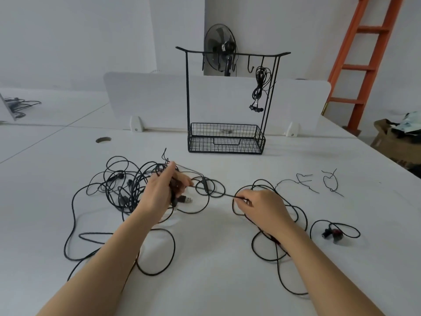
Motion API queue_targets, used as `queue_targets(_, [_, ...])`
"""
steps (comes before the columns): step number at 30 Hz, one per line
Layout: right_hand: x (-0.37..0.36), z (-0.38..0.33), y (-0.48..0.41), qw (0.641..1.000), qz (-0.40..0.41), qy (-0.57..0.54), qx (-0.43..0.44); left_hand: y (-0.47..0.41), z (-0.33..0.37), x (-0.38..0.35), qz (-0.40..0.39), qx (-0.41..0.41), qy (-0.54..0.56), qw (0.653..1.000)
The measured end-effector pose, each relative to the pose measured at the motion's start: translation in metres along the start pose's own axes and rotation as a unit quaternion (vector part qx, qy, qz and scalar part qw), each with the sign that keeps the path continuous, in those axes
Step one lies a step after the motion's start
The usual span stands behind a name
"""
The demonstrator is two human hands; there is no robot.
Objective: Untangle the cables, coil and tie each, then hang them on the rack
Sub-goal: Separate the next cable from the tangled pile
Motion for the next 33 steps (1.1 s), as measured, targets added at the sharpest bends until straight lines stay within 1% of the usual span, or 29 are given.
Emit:
queue_targets(2, [0.004, 0.007, -0.003, 1.000, 0.018, 0.003, -0.013, 0.001, 0.005, -0.002, -0.023, -0.032, -0.089, 0.995])
queue_targets(3, [0.006, 0.010, -0.004, 0.999, 0.028, 0.006, -0.018, 0.002, 0.007, -0.004, -0.031, -0.043, -0.110, 0.992])
queue_targets(7, [0.008, 0.015, -0.004, 0.999, 0.045, 0.007, -0.028, 0.006, 0.015, -0.011, -0.047, -0.086, -0.168, 0.981])
queue_targets(9, [0.003, 0.009, -0.004, 0.999, 0.040, 0.012, -0.015, 0.005, 0.018, -0.009, -0.046, -0.107, -0.163, 0.980])
queue_targets(10, [0.001, 0.005, -0.003, 0.999, 0.037, 0.018, -0.006, 0.005, 0.019, -0.009, -0.049, -0.113, -0.131, 0.984])
queue_targets(12, [-0.002, -0.001, -0.003, 0.999, 0.034, 0.018, 0.013, 0.002, 0.017, -0.010, -0.057, -0.102, -0.007, 0.993])
queue_targets(13, [-0.003, -0.004, -0.002, 0.999, 0.033, 0.013, 0.017, 0.002, 0.015, -0.011, -0.060, -0.077, 0.068, 0.993])
queue_targets(15, [-0.005, -0.007, -0.001, 1.000, 0.027, 0.000, 0.014, 0.001, 0.004, -0.013, -0.048, -0.001, 0.206, 0.977])
queue_targets(16, [-0.005, -0.007, -0.001, 1.000, 0.023, -0.006, 0.013, -0.001, -0.003, -0.011, -0.034, 0.040, 0.248, 0.967])
queue_targets(18, [-0.006, -0.007, 0.000, 1.000, 0.020, -0.011, 0.012, 0.000, -0.011, -0.013, -0.031, 0.106, 0.257, 0.960])
queue_targets(21, [-0.004, -0.006, -0.001, 0.999, 0.032, -0.016, 0.013, 0.005, -0.021, -0.021, -0.046, 0.168, 0.165, 0.971])
queue_targets(23, [0.002, -0.004, -0.001, 0.998, 0.058, -0.024, 0.007, 0.010, -0.029, -0.025, -0.040, 0.190, 0.052, 0.980])
queue_targets(25, [0.008, -0.001, -0.002, 0.994, 0.089, -0.055, -0.005, 0.015, -0.034, -0.031, -0.045, 0.191, -0.055, 0.979])
queue_targets(28, [0.008, 0.007, -0.004, 0.978, 0.110, -0.171, -0.041, 0.021, -0.036, -0.044, -0.085, 0.178, -0.171, 0.965])
queue_targets(31, [0.004, 0.021, -0.006, 0.942, 0.128, -0.290, -0.114, 0.025, -0.037, -0.049, -0.123, 0.175, -0.255, 0.943])
queue_targets(33, [0.002, 0.028, -0.006, 0.919, 0.138, -0.338, -0.153, 0.024, -0.038, -0.049, -0.129, 0.164, -0.331, 0.920])
Point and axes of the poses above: each hand's wrist, its own y-axis away from the middle knuckle, its own x-axis out of the back of the hand, z = x × y, the point moved 7 cm from there along -y, towards the middle knuckle, and after that the axes turned 7 degrees about y, right-handed, at the moved point
